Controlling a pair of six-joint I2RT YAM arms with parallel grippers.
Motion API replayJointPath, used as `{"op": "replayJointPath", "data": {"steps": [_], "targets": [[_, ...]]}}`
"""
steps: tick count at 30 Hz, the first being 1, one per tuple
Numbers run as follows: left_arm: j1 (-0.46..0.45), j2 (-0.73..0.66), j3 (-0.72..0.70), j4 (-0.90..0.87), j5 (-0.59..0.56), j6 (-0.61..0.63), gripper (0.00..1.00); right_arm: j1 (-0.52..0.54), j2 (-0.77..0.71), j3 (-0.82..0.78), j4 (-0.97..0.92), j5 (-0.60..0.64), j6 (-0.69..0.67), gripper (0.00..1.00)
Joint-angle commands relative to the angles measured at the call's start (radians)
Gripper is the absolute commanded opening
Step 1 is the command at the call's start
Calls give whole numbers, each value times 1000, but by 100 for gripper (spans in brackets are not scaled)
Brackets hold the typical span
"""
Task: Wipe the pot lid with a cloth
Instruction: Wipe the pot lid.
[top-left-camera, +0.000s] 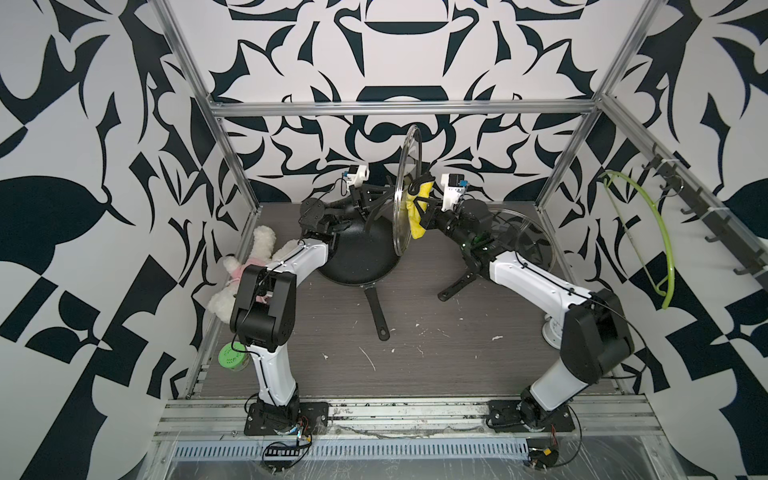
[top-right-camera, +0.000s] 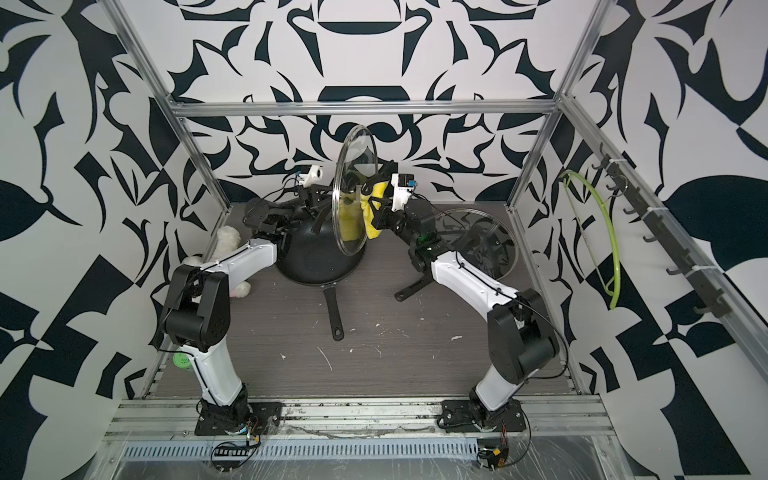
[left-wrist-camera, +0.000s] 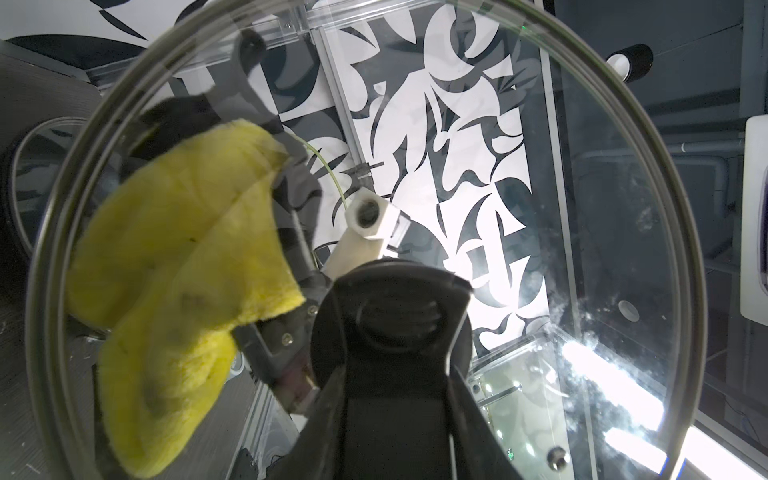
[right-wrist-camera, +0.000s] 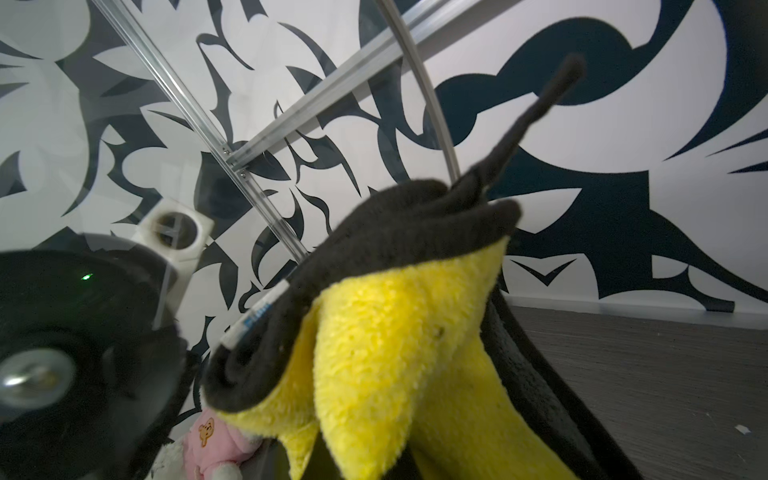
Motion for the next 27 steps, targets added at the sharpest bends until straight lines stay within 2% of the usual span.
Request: {"op": "replayJointPath", "data": {"steps": [1, 8, 14, 21, 25, 27], "targets": [[-7, -71, 67, 138, -63, 47, 0, 6, -149, -20, 41, 41, -43, 0], [8, -97, 30, 51, -175, 213, 0, 7, -377, -136, -35, 115, -94, 0], [15, -143, -17, -181, -282, 471, 0, 8, -555, -194, -122, 117, -107, 0], [3, -250, -106, -474, -531, 810, 0, 27, -650, -214, -183, 74, -106, 0], [-37, -311, -101, -708, -706, 985, 0, 77, -642, -196, -216, 95, -146, 0], [-68, -334, -104, -771, -794, 1042, 0, 117, -621, -177, -240, 120, -188, 0]]}}
